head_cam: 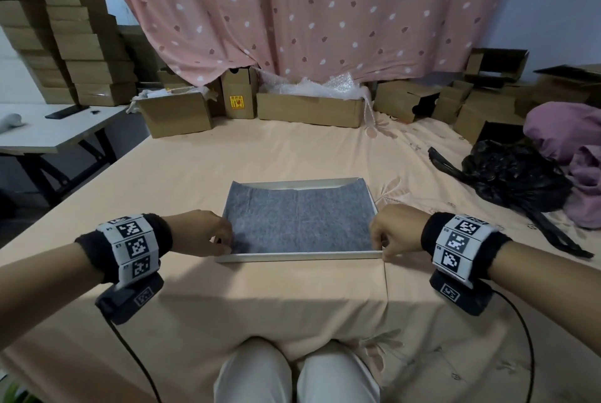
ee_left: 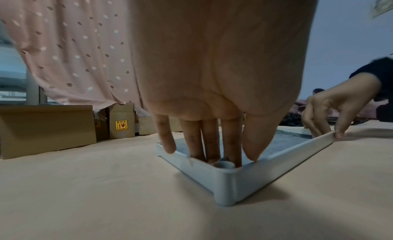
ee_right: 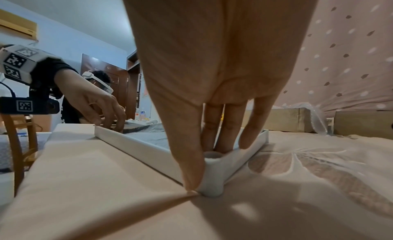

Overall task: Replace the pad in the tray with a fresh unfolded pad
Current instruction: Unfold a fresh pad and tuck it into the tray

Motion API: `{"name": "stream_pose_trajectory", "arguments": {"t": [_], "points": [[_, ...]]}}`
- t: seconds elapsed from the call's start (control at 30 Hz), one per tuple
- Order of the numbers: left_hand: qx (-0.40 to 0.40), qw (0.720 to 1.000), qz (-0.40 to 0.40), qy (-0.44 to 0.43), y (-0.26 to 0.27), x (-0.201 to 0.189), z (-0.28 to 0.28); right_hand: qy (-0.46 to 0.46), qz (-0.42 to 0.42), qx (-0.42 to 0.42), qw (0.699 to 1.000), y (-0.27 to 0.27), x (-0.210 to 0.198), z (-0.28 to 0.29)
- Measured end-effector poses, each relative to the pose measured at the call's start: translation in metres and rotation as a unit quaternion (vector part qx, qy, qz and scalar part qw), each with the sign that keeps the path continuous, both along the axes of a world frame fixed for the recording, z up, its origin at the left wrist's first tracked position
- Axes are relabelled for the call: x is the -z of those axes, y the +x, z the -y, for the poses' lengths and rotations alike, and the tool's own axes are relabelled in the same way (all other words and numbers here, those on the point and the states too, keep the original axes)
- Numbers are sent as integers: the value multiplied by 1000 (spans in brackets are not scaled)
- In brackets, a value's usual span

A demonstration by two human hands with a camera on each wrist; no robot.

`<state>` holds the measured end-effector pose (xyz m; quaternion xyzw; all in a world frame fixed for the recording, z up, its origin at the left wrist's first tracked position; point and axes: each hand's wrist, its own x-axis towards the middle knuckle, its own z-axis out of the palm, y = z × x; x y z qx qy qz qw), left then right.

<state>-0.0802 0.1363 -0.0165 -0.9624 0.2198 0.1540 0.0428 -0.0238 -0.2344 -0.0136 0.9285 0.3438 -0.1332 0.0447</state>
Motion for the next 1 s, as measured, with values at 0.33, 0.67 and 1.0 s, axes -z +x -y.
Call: {"name": "stream_pose_trajectory", "arguments": {"t": [0.33,0.67,1.0], "points": [[-92,994,57,10,47,-39,-6,68,32,76,994,38,-44,1],[-137,978,-44,149,64,-21,6,-161,18,72,984,71,-17,-14],[-151,946,-41,284,76,-14,26,-322,73,61,942,72,-17,-41]]}}
